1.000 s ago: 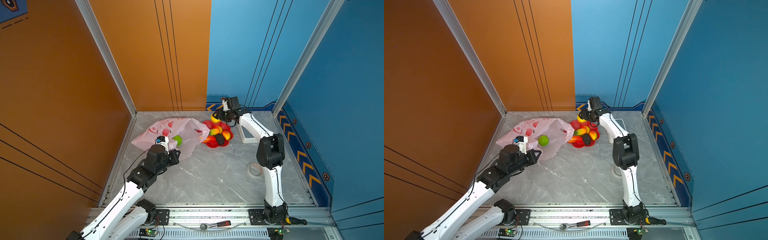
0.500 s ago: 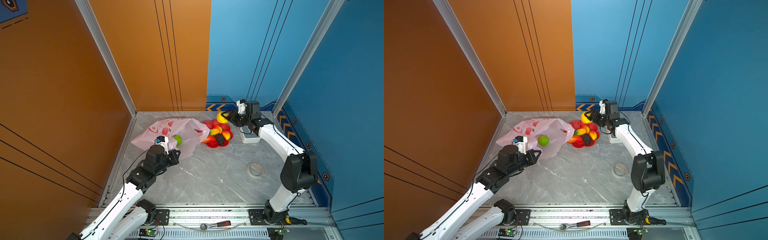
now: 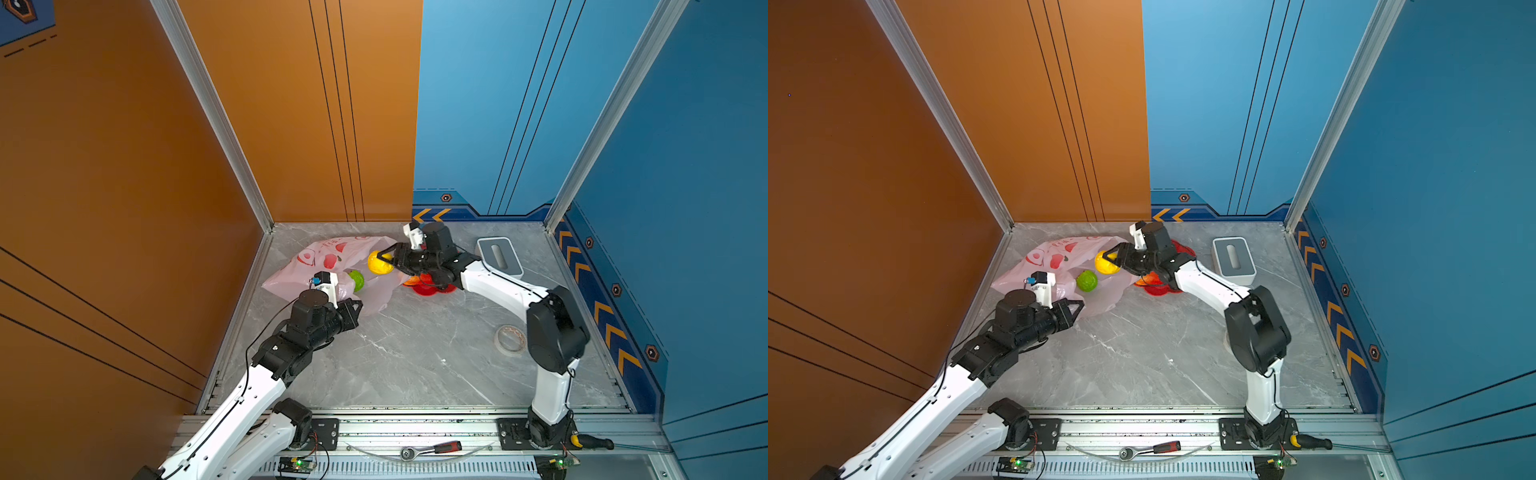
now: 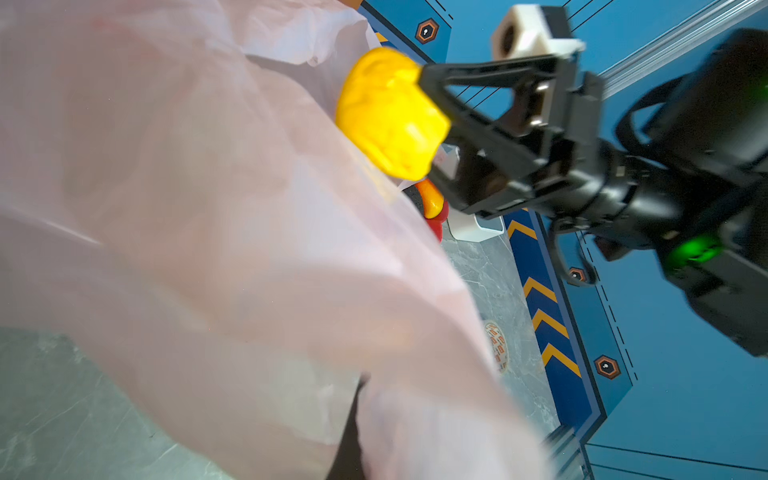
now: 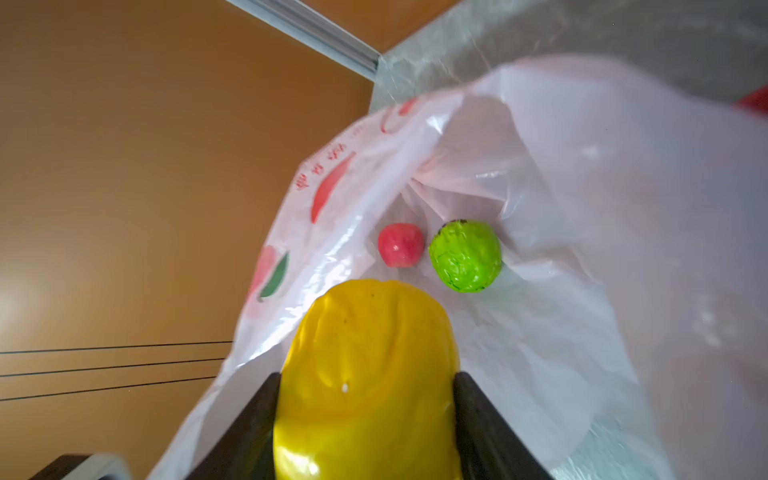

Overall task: Place the fruits into the plastic bag
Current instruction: 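Carry the yellow fruit into the bag mouth held by the left gripper, then open the right gripper to drop the yellow fruit, withdraw from bag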

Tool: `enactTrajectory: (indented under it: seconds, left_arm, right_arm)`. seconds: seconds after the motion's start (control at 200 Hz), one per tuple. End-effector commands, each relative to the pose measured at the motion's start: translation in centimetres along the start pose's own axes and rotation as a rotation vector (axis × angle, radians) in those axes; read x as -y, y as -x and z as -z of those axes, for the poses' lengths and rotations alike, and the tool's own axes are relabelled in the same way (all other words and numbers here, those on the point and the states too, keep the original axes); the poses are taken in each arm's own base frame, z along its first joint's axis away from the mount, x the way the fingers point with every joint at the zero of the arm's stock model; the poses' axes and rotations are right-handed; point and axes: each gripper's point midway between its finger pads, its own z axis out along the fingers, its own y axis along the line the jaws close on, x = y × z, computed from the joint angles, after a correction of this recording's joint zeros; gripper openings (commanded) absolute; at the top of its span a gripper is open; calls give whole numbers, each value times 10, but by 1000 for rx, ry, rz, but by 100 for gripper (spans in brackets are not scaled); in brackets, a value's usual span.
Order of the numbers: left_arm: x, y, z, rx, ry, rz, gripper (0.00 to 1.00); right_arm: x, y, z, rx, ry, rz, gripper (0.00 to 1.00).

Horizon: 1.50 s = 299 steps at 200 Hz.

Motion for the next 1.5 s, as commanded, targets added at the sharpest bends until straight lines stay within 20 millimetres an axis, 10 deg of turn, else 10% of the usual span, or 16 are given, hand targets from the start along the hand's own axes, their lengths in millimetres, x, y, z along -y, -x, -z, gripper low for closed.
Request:
enactTrajectory:
  seconds: [0.0,0.315,0.666,1.111,1.216,1.492]
  left_arm:
    - [6,5,4,20,-37,10,0]
    - [6,1,3,11,-44,20,0]
    - [3,-1,3,12,-37,21,0]
    - [0,-1,2,18,-30,21,0]
    - [-1,-2,2,19,-31,22,0]
    - [-6,-3,2,30,-21,26,0]
  right_arm:
    - [-8,1,-24,3,24,-9,58]
    - [39,25,-70,111,-91,-84,61]
    - [34,55,-84,231,-69,-138,100]
    - [-33,45,-43,203,-13,10,100]
    - [-41,17,-36,139,-21,54,100]
    - [-70,-1,39,116,-14,136,100]
